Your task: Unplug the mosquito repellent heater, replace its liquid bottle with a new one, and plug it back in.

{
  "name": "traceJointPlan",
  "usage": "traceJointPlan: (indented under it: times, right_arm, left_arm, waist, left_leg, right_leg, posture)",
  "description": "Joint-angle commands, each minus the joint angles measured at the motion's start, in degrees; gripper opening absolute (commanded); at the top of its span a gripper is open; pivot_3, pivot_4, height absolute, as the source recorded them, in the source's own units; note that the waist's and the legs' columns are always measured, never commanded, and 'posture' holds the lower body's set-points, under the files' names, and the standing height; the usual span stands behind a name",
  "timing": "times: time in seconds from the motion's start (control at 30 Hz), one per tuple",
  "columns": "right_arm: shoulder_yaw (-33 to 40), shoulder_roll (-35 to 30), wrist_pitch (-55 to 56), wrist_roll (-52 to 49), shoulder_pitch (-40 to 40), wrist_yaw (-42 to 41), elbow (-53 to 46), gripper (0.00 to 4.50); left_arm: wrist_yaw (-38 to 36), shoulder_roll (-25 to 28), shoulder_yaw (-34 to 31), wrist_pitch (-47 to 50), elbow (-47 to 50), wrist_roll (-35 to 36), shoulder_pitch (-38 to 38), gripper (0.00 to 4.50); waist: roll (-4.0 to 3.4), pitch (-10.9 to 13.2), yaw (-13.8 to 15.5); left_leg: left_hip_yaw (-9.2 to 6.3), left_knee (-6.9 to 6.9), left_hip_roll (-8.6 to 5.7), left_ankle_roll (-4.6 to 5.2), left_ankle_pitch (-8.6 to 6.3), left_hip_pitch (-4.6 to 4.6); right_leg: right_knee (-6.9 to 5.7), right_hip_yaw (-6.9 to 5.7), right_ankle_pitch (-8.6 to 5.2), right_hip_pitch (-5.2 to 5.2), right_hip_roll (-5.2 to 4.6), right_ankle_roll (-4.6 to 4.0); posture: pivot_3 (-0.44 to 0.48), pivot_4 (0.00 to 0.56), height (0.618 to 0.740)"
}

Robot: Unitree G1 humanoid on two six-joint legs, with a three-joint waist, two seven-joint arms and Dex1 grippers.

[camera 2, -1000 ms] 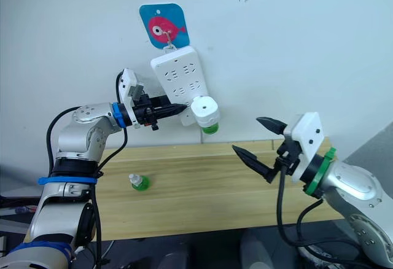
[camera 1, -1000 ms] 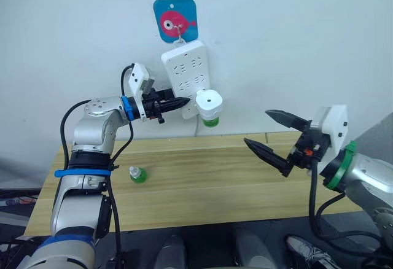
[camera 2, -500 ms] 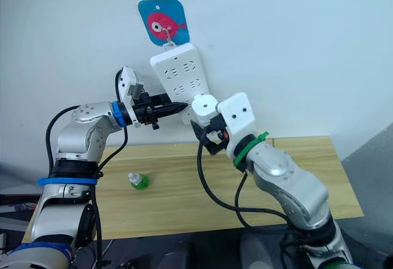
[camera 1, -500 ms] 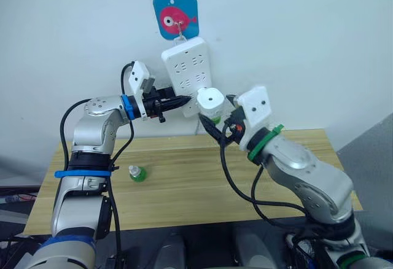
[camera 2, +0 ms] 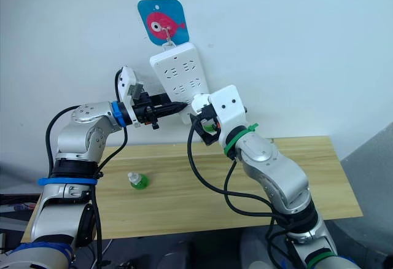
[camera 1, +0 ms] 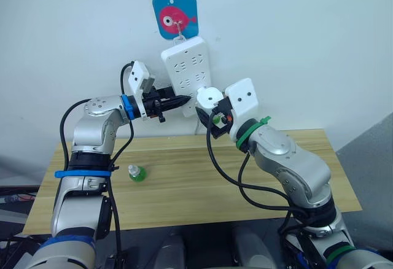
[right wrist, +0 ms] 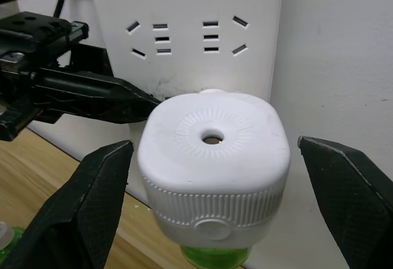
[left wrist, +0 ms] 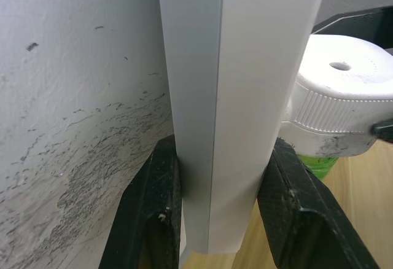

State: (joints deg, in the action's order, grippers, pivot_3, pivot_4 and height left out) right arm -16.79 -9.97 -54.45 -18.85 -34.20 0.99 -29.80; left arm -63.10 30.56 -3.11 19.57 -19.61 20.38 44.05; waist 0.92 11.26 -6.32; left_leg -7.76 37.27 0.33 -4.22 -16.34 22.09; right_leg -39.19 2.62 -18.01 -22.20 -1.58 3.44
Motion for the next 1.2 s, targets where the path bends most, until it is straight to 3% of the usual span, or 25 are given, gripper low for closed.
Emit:
traceJointPlan:
  times: [0.03, 0.17, 0.27, 0.37, 0.67, 0.83, 1.2]
  right_arm:
    - [1.2, 1.0, 1.6, 1.6, -1.6, -1.2, 0.3, 4.50]
    - [1.2, 1.9, 1.5, 2.4, -2.0, -2.6, 1.9, 4.50]
    - [1.3, 2.6, 2.0, 3.4, -2.3, -2.9, 2.7, 3.90]
    - [1.9, 3.0, 3.3, 4.4, -2.2, -2.9, 3.3, 2.96]
    - [3.0, 3.5, 3.6, 4.6, 0.0, -4.9, 1.3, 2.97]
    - [4.3, 1.4, -0.2, 2.5, 3.0, -7.0, -4.9, 2.97]
    - [13.7, -1.7, -8.9, -6.4, 5.4, -12.3, -13.9, 2.97]
  left_arm:
    - [0.1, -0.1, 0.1, -0.9, 1.9, 0.3, 0.6, 1.30]
    - [0.1, -0.1, 0.1, -1.1, 1.6, 0.2, 0.8, 1.30]
    - [0.2, -0.2, 0.1, -1.2, 1.5, 0.2, 0.8, 1.30]
    - [0.3, -0.1, 0.0, -1.2, 1.6, 0.2, 0.7, 1.30]
    - [2.0, -0.3, -0.3, -2.4, 0.9, -0.5, 0.6, 1.30]
    - [3.1, 0.0, -0.4, -4.5, -0.8, -1.7, 0.7, 1.30]
    - [1.9, 2.7, -0.9, -6.5, -2.4, -1.5, -0.6, 1.30]
  waist:
    - [0.00, 0.0, 0.0]
    - [0.00, 0.0, -0.1]
    - [0.00, 0.0, -0.1]
    - [0.00, 0.0, -0.2]
    - [0.00, 0.0, -0.3]
    - [0.00, 0.0, -0.3]
    - [-0.01, 0.0, -1.6]
  left_leg:
    - [-0.01, 0.00, 0.00, -0.01, 0.01, 0.00]
    - [-0.03, 0.00, -0.01, -0.02, 0.01, 0.00]
    - [-0.03, 0.01, -0.08, -0.03, 0.02, 0.00]
    - [-0.05, 0.02, -0.18, -0.07, 0.04, 0.00]
    - [-0.16, 0.02, -0.45, -0.28, 0.21, -0.01]
    - [-0.17, 0.00, -0.64, -0.30, 0.22, 0.01]
    - [-0.21, -0.03, -0.61, -0.13, 0.37, -0.17]
  right_leg:
    - [-0.01, -0.01, 0.00, 0.00, 0.00, 0.00]
    - [-0.03, -0.03, 0.00, 0.00, -0.01, 0.00]
    - [-0.08, -0.03, 0.00, -0.01, -0.07, 0.00]
    - [-0.17, -0.02, 0.00, -0.03, -0.15, 0.00]
    - [-0.46, -0.06, 0.00, -0.09, -0.39, 0.00]
    - [-0.42, -0.08, 0.00, -0.08, -0.61, 0.01]
    - [-0.78, -0.09, 0.00, -0.05, -0.56, 0.03]
  posture:
    - [-0.161, 0.183, 0.734]
    - [-0.161, 0.182, 0.734]
    - [-0.160, 0.181, 0.734]
    - [-0.156, 0.181, 0.734]
    - [-0.157, 0.177, 0.734]
    - [-0.160, 0.176, 0.734]
    - [-0.168, 0.168, 0.734]
